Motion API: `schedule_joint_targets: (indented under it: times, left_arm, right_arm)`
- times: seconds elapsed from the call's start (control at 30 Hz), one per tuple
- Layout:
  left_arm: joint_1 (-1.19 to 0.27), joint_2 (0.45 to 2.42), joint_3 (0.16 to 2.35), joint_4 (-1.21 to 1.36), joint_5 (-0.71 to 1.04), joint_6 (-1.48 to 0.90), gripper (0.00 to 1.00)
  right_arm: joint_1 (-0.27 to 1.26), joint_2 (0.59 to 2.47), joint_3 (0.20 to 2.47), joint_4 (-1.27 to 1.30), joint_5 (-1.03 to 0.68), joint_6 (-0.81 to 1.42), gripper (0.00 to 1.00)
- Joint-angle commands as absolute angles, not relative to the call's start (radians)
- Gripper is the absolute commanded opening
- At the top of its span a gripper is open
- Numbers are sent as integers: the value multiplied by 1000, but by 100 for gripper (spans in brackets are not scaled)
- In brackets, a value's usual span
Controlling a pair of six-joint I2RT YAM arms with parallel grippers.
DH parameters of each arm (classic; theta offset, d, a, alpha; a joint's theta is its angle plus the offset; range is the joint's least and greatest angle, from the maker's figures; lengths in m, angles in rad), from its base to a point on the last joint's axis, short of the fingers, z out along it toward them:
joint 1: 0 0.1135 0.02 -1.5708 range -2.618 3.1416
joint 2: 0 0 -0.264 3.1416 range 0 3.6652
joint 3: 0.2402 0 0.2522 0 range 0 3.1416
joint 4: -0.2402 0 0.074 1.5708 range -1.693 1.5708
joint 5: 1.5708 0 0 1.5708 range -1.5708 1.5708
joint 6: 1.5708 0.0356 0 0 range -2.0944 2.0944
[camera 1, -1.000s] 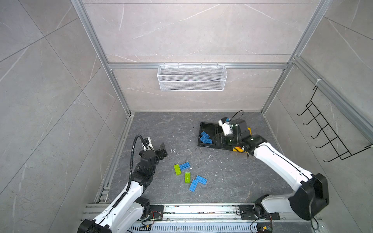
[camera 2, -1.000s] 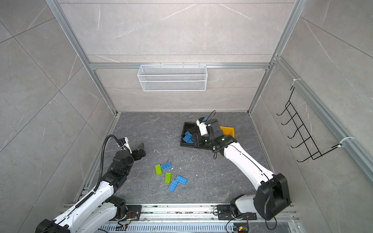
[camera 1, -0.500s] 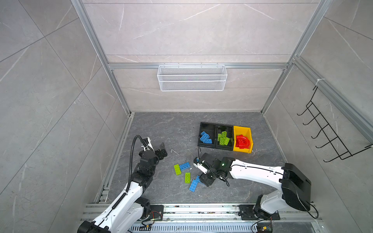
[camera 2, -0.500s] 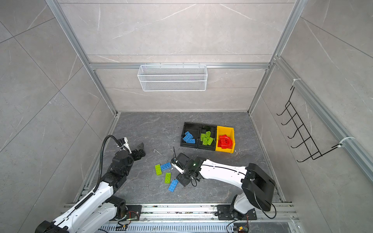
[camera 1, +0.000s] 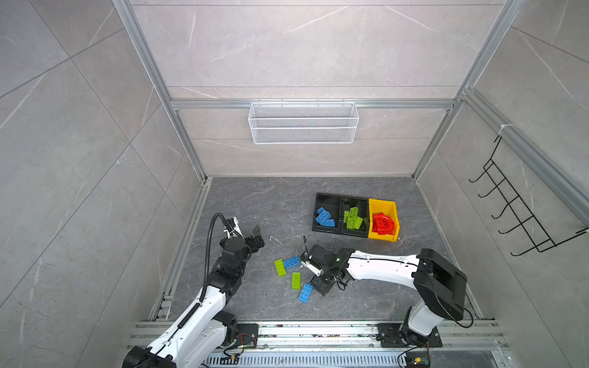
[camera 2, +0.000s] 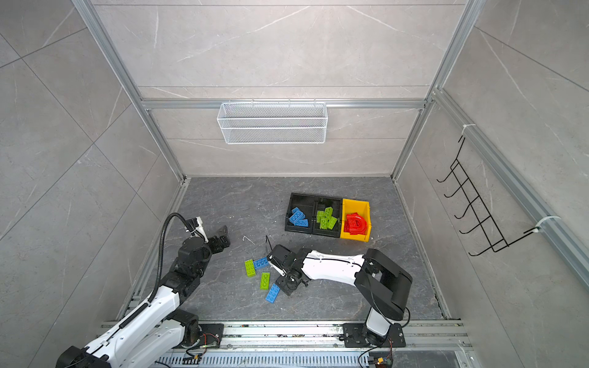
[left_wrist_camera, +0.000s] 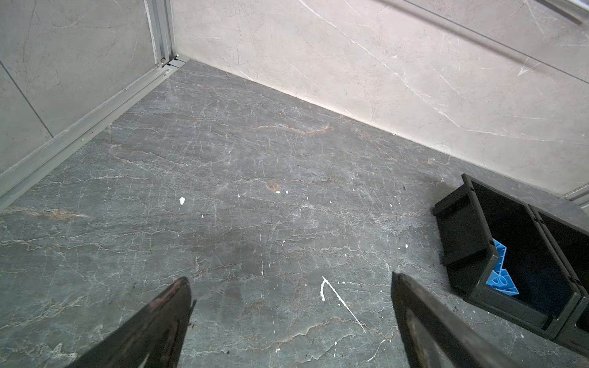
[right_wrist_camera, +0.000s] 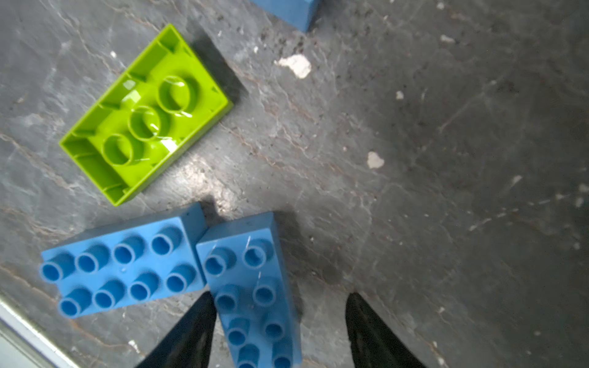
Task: Sort the legos into containers by color
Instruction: 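Move the right gripper back to the pile and grasp a light-blue 2x4 brick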
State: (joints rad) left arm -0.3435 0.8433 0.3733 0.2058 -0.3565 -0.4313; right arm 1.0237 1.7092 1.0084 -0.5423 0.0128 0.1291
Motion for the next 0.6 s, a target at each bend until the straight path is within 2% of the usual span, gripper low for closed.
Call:
schedule_joint_targets:
  times: [0.0, 0.43, 0.57]
  left_arm:
    - [-338, 839, 374, 227, -354, -438, 99]
    - [-335, 833, 374, 225, -354, -438, 99]
    - [-334, 827, 373, 221, -357, -438, 99]
  right_arm:
    - [1027, 1732, 1033, -536, 34, 118, 63]
    - [1003, 1658, 974, -478, 61, 167, 36]
    - [972, 1592, 947, -451, 51, 178, 32]
